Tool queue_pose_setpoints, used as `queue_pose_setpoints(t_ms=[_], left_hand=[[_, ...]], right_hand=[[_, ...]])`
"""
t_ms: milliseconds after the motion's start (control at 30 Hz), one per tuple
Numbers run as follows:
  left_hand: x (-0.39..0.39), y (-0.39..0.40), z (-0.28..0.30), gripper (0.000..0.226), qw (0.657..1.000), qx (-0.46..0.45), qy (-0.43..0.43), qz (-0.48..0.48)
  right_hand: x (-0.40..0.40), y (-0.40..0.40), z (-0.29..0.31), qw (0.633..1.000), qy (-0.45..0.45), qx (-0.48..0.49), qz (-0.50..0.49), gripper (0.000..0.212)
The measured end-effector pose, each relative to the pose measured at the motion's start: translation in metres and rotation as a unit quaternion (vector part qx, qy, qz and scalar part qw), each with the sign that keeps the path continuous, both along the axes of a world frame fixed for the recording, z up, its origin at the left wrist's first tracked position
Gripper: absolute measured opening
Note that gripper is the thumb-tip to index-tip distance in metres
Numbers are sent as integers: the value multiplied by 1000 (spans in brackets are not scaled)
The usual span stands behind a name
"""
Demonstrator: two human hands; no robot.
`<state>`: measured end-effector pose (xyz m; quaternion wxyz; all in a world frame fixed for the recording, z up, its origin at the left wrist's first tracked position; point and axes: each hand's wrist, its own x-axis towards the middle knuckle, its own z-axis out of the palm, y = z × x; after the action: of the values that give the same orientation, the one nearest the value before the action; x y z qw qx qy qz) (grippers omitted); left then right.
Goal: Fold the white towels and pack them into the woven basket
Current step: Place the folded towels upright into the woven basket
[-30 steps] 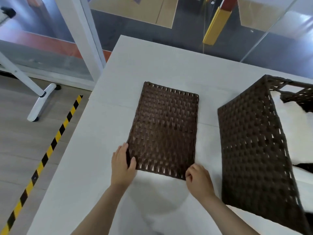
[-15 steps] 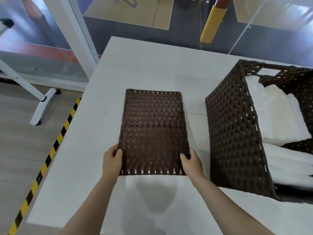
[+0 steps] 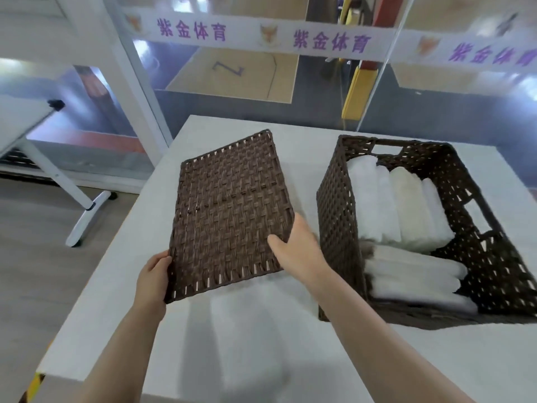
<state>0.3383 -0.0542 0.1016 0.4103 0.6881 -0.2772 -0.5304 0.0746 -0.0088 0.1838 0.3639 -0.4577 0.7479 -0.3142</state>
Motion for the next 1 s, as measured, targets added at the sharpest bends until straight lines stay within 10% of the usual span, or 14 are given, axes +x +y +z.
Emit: queue_pose_setpoints(t_ms=[300,1000], left_hand=[[-109,50,70,23,995,-57,51,-63],[-301,153,104,23,974,-97,-40,-200]], right_hand=[[-109,69,70,996,59,-70,-16,36],[-280,213,22,958,112,-95,-248,36]])
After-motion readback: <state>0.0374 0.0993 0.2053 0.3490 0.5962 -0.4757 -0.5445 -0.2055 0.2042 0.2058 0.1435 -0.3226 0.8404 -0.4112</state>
